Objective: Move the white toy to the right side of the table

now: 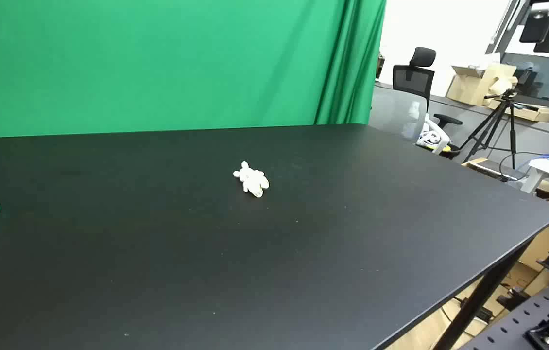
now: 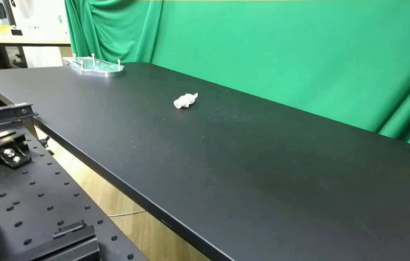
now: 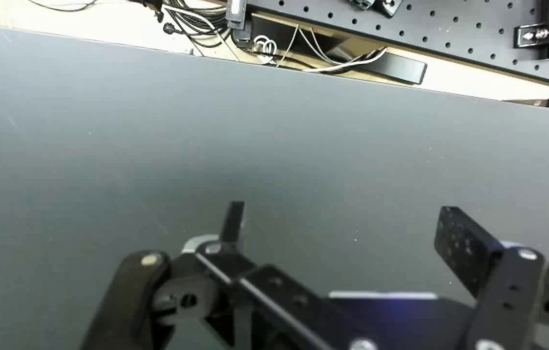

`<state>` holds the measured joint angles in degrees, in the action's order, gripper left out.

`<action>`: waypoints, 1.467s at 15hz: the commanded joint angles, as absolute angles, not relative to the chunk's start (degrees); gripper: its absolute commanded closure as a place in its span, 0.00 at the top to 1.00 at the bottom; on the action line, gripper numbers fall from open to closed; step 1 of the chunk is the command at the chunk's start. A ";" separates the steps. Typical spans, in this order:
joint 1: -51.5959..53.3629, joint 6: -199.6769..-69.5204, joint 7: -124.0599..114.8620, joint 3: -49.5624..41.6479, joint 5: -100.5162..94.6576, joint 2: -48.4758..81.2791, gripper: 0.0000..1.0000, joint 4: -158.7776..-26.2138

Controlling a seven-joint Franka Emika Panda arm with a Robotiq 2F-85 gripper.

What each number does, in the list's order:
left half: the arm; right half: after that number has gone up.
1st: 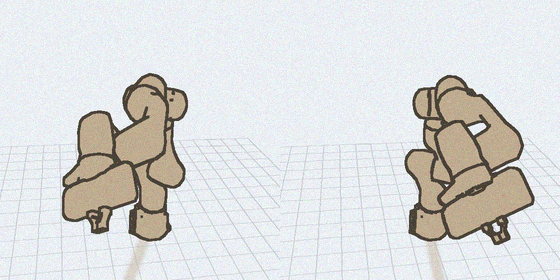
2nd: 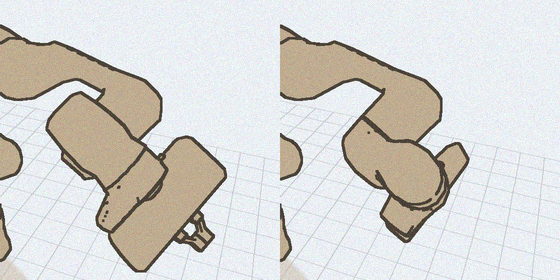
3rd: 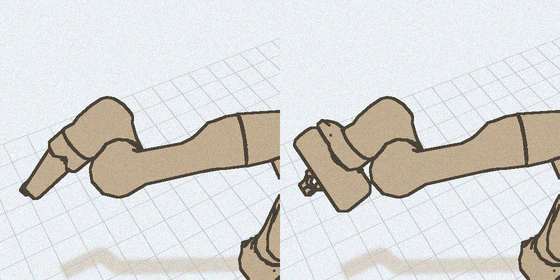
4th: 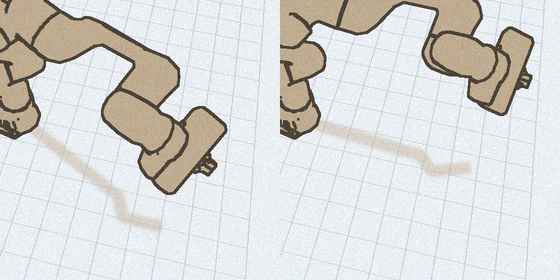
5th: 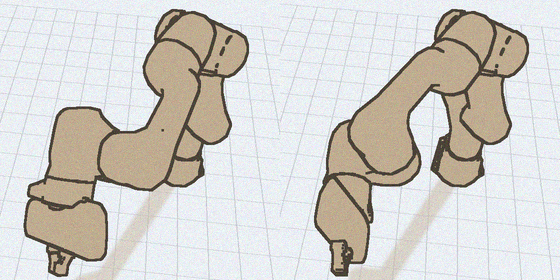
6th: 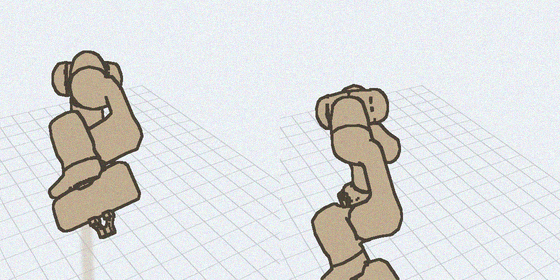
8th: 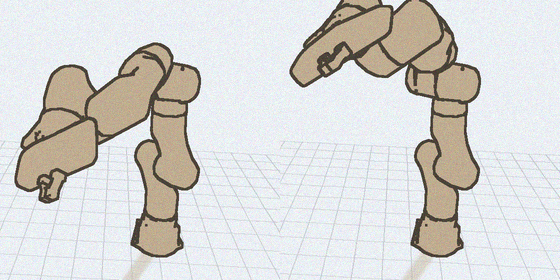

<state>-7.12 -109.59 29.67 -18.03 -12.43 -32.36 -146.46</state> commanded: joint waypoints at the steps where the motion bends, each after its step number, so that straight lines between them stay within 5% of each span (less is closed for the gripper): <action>1: -7.51 -109.55 29.84 -17.65 -12.20 -32.27 1.00 -146.40; 13: -7.51 -109.55 29.84 -17.64 -12.20 -32.27 1.00 -146.40; 22: -3.38 -140.84 20.80 -10.51 -9.28 -16.27 1.00 -148.27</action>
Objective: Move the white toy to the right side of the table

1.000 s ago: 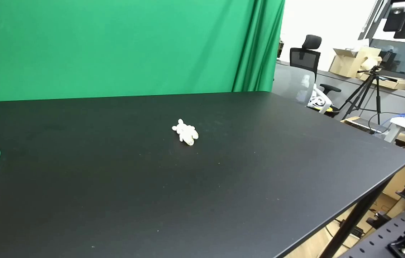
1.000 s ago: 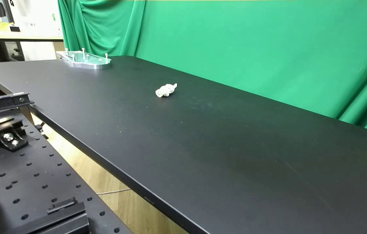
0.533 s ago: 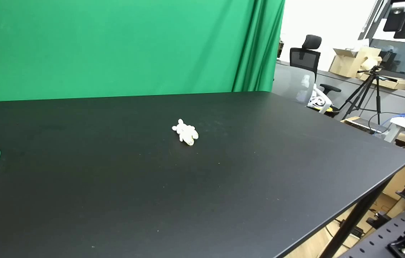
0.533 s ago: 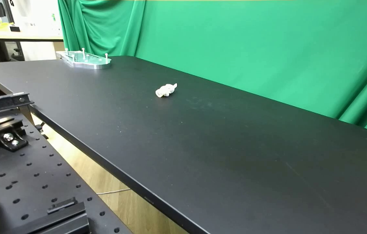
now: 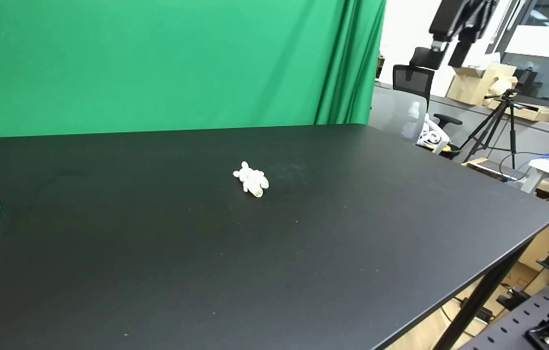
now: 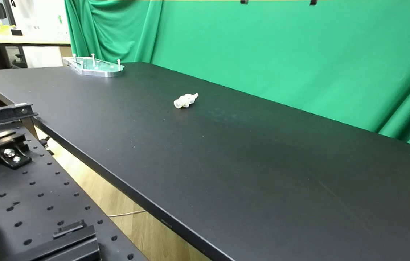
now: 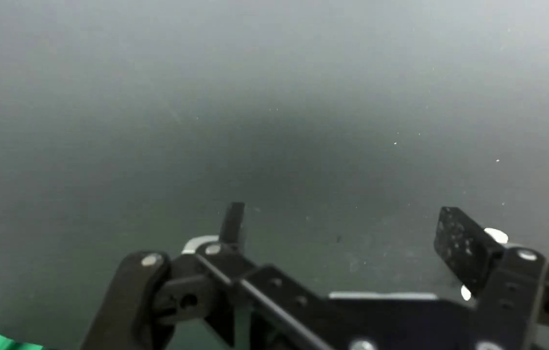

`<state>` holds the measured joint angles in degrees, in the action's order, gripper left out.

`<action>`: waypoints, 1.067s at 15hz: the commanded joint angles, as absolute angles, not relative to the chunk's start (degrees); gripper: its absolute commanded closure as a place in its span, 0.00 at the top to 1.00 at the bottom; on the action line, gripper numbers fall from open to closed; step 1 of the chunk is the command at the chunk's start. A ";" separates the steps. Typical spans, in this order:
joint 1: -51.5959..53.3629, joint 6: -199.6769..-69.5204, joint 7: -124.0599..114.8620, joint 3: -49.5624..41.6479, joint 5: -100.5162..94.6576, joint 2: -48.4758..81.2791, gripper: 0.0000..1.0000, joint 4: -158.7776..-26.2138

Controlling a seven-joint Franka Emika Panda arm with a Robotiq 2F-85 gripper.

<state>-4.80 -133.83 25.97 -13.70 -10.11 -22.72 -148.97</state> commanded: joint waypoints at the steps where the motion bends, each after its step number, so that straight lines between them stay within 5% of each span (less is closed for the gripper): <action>1: -2.80 -143.26 18.81 -8.93 -8.98 -13.59 1.00 -147.95; 16: 1.95 -155.37 5.33 2.44 -1.90 18.07 1.00 -132.81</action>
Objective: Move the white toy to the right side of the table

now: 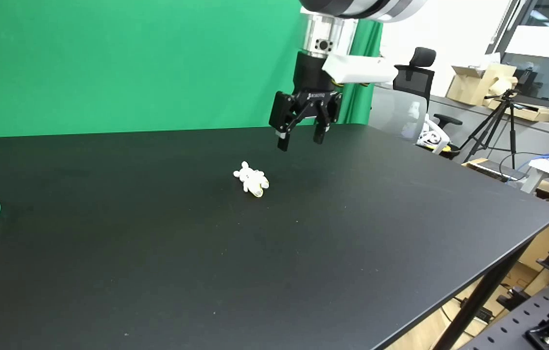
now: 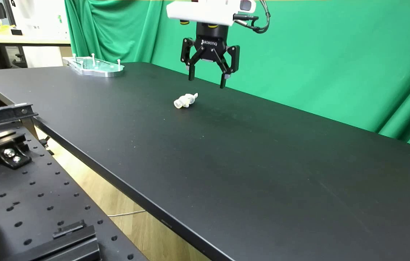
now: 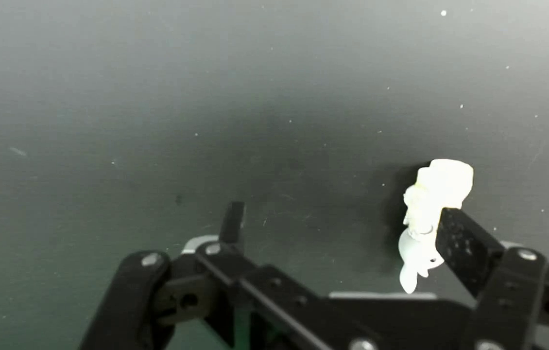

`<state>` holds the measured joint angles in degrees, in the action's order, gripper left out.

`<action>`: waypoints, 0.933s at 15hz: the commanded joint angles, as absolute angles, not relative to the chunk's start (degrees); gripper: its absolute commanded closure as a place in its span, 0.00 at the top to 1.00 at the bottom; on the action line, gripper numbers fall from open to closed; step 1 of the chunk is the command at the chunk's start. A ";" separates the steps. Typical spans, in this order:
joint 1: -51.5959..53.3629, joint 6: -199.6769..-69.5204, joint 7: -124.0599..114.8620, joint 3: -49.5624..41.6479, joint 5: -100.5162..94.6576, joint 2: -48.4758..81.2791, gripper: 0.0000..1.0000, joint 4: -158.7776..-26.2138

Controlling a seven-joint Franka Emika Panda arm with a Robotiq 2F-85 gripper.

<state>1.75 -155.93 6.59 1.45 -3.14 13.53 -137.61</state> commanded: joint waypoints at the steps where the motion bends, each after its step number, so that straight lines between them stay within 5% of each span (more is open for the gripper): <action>1: 1.99 -155.02 5.67 3.09 -1.36 19.28 1.00 -131.68; 14: 4.46 -152.41 4.58 5.45 -1.06 26.48 1.00 -126.46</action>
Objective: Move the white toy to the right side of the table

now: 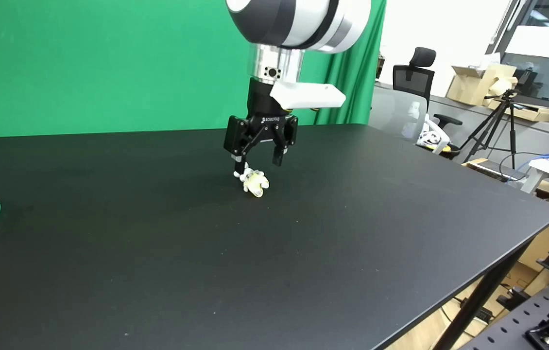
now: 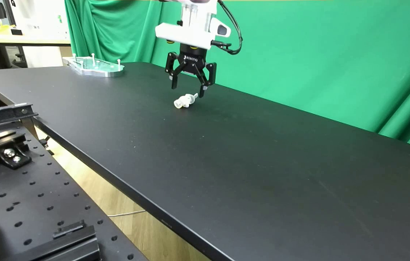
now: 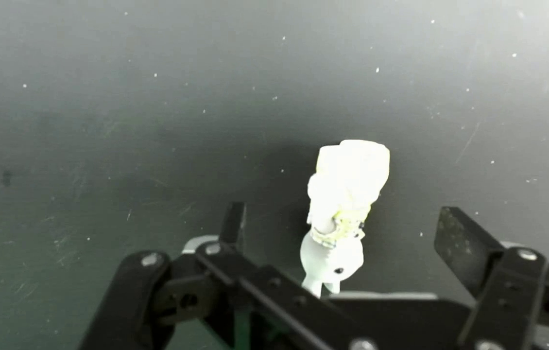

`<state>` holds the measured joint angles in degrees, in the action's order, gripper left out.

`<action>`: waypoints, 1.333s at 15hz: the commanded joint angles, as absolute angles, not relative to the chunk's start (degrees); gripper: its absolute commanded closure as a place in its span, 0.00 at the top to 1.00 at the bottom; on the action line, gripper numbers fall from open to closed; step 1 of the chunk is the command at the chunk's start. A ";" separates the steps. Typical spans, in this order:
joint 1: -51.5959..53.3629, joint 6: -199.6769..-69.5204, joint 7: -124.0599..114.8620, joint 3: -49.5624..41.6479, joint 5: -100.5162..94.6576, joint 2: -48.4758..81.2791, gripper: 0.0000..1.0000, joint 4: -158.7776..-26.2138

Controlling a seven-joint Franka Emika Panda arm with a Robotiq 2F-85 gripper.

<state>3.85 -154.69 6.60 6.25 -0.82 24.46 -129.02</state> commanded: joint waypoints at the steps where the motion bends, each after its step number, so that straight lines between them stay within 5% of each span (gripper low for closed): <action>1: 4.50 -151.76 4.62 5.32 -1.19 27.12 1.00 -125.98; 3: 4.68 -151.00 4.53 4.99 -1.54 28.46 1.00 -125.14; 4: 4.94 -151.12 4.33 4.68 -1.93 29.08 0.75 -124.72; 15: 6.72 -152.58 3.67 2.74 -4.15 28.51 0.06 -124.07; 20: 8.84 -153.88 -1.10 -2.14 -9.18 22.73 0.07 -128.58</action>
